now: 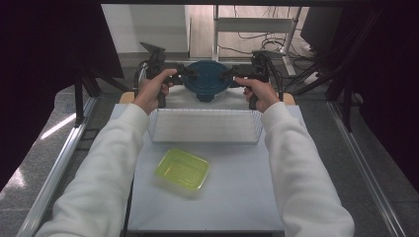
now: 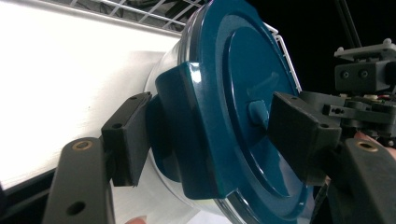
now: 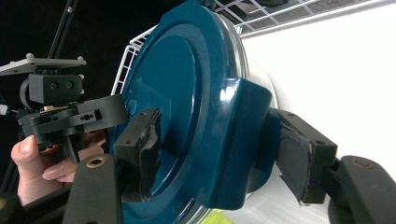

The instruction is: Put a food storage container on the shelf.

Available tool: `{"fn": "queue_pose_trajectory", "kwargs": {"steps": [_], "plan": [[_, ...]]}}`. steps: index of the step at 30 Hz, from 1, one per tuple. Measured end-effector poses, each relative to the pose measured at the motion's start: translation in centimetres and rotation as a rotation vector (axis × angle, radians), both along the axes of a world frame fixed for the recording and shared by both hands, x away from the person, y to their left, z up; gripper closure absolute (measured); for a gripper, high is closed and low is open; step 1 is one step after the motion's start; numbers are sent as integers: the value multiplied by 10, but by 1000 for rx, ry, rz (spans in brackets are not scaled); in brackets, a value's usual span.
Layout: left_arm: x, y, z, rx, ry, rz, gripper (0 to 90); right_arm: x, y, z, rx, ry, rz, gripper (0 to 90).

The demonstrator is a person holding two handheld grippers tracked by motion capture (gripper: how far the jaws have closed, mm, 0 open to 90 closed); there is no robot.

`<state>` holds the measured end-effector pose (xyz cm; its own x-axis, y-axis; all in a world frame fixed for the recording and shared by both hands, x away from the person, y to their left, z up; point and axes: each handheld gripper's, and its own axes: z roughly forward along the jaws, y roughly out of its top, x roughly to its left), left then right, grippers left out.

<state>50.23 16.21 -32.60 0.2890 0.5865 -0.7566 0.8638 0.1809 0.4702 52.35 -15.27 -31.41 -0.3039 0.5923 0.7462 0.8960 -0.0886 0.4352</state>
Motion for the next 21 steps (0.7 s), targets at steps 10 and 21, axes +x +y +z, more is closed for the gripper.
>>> {"fn": "queue_pose_trajectory", "kwargs": {"steps": [10, 21], "plan": [[-3, -7, 0, 37, -63, 30, 267, -1, 3, -3, 2, -45, -24, 295], [-40, 4, 17, 65, -205, 72, 165, -32, 6, 22, -200, -293, -43, 51]]}}
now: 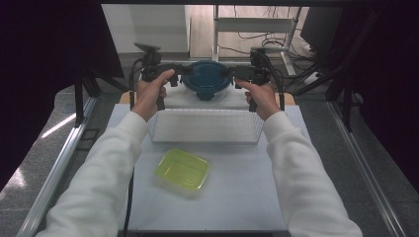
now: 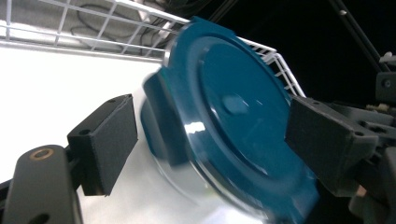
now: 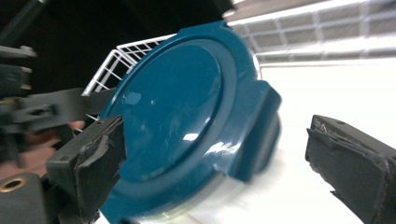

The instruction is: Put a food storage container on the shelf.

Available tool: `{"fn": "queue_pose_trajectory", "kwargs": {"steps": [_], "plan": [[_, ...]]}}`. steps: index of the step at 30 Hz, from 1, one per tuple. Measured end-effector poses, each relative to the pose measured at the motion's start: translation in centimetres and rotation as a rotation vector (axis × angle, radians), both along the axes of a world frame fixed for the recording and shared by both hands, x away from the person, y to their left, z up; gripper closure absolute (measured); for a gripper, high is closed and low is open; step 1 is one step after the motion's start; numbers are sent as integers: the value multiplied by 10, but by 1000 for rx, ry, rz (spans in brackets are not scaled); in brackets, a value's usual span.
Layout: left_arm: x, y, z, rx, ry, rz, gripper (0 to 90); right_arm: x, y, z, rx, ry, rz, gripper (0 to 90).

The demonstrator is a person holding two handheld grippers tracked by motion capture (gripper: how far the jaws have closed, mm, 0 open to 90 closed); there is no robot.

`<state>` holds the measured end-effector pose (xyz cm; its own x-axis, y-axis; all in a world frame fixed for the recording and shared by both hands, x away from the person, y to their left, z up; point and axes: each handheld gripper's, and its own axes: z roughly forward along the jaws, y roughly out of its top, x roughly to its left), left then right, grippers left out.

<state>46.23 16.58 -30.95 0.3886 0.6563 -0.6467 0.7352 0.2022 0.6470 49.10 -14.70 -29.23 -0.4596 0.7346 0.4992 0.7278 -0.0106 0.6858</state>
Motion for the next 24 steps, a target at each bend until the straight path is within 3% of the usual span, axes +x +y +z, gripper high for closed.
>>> {"fn": "queue_pose_trajectory", "kwargs": {"steps": [3, 5, 7, 8, 11, 15, 22, 24], "plan": [[-19, 3, 2, -3, -29, -17, 173, -16, -9, 4, -33, -69, 23, 61], [-37, 2, 4, 41, -71, -21, 177, -26, -14, 4, -39, -95, 45, 88], [-56, 1, 5, 103, -115, -46, 215, -46, -22, 0, -65, -161, 110, 132], [-65, -1, 5, 137, -130, -63, 215, -46, -22, 0, -65, -161, 110, 132], [-94, -5, 1, 205, -162, -116, 221, -68, -27, -5, -111, -204, 121, 143], [-132, -9, -11, 216, -187, -166, 226, -102, -33, -13, -132, -242, 129, 162], [-182, -9, -38, 293, -247, -145, 247, -148, -44, -31, -134, -268, 148, 210], [-190, -7, -46, 289, -249, -144, 251, -158, -49, -39, -138, -279, 153, 227]]}}
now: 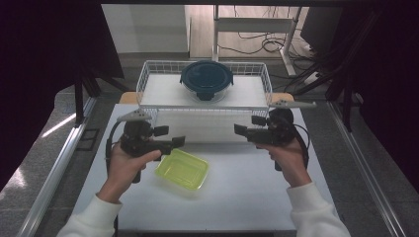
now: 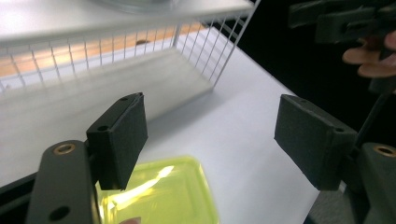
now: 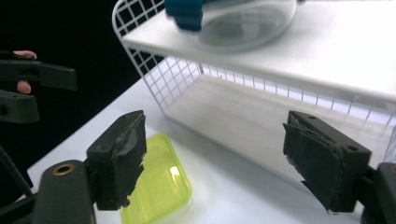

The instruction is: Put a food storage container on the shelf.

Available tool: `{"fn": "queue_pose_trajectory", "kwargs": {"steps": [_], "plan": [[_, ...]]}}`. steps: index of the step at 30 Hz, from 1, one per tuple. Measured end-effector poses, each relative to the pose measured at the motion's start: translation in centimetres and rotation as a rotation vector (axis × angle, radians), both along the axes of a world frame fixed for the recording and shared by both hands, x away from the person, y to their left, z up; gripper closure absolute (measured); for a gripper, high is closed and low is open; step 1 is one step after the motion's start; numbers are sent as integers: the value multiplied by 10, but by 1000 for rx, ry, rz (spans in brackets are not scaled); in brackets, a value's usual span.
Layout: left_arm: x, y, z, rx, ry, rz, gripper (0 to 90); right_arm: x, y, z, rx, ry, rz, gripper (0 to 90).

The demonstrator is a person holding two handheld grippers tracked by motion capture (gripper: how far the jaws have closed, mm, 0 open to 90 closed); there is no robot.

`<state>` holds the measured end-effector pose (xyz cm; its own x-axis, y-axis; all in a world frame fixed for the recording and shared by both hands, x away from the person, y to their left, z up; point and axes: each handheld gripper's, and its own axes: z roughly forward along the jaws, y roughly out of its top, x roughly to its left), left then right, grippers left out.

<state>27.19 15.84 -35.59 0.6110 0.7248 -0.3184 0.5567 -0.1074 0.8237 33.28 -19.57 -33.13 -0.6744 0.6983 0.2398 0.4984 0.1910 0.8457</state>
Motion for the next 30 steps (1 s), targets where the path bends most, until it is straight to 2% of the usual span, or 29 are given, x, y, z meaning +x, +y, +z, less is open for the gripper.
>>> {"fn": "queue_pose_trajectory", "kwargs": {"steps": [4, 5, 9, 16, 18, 21, 30], "plan": [[-11, 1, -19, 16, 13, -10, 262, -20, -12, -25, -17, 15, 28, 254], [-12, 1, -24, 22, 20, -13, 262, -20, -12, -25, -17, 15, 28, 254], [-14, 4, -40, 56, 56, -1, 263, -32, -19, -41, -66, 38, 39, 260], [-14, 8, -65, 149, 101, 40, 268, -44, -26, -56, -114, 52, 33, 265], [-14, 8, -71, 162, 116, 39, 268, -46, -28, -61, -122, 64, 32, 274], [-15, 13, -74, 180, 119, 49, 269, -46, -30, -70, -167, 89, 27, 287], [-16, 21, -73, 176, 115, 85, 261, -44, -34, -74, -157, 100, 16, 281]]}}
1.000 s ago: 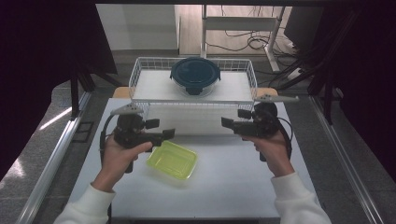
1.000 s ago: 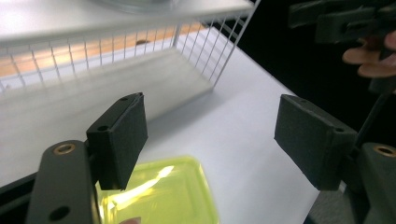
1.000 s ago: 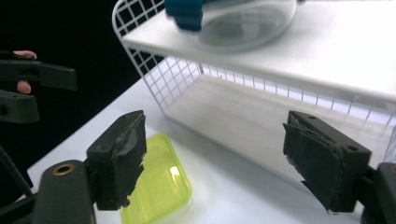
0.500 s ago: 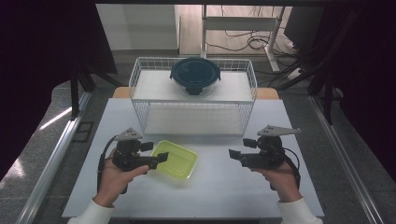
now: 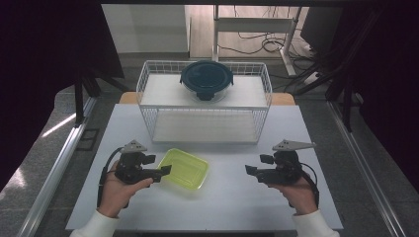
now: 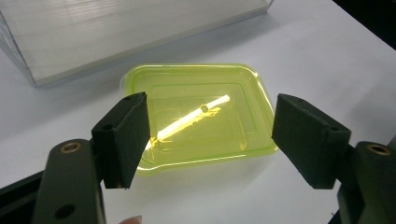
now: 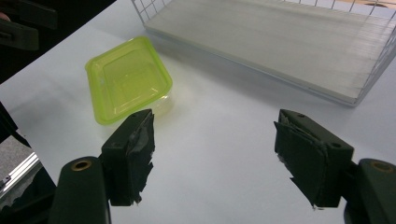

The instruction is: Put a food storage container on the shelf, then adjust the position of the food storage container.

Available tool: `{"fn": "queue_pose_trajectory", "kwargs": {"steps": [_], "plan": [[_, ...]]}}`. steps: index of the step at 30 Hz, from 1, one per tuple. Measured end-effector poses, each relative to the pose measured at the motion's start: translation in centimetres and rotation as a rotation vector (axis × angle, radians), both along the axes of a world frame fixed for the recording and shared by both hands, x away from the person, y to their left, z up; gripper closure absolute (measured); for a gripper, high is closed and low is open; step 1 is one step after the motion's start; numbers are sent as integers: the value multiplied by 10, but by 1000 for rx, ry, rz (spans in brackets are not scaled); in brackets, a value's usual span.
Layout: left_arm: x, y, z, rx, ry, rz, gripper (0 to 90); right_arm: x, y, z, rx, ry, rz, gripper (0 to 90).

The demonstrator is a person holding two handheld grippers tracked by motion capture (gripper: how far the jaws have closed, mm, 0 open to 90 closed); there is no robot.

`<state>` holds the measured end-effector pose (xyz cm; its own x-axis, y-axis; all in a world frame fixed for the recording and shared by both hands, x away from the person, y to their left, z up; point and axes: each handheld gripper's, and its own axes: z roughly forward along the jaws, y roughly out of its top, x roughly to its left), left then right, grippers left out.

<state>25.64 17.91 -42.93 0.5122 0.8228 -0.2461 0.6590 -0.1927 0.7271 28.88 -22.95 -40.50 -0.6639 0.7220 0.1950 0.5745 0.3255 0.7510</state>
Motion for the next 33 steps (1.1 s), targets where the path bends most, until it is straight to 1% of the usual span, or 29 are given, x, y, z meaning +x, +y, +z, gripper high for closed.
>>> {"fn": "queue_pose_trajectory", "kwargs": {"steps": [2, 7, 14, 17, 21, 24, 28, 31, 33], "plan": [[0, 1, 0, 7, -3, 6, 251, 1, -1, 0, 0, -1, -6, 277], [3, 7, -1, 0, -1, 19, 255, 2, -3, 0, 2, 2, -17, 271], [7, 12, -5, 3, 6, 37, 268, 3, -7, -5, -6, 15, -32, 268], [10, 12, -8, 16, 8, 33, 281, 4, -8, -6, -9, 20, -34, 269], [16, 14, -15, 30, 33, 51, 305, 4, -9, -9, -16, 31, -34, 268], [23, 16, -18, 41, 42, 68, 311, 5, -10, -10, -15, 33, -33, 268], [33, 17, -21, 63, 51, 73, 325, 6, -14, -13, -16, 43, -43, 268], [43, 18, -25, 72, 62, 81, 364, 8, -17, -17, -21, 51, -50, 268], [49, 19, -27, 88, 77, 77, 396, 9, -19, -19, -22, 57, -52, 268]]}}
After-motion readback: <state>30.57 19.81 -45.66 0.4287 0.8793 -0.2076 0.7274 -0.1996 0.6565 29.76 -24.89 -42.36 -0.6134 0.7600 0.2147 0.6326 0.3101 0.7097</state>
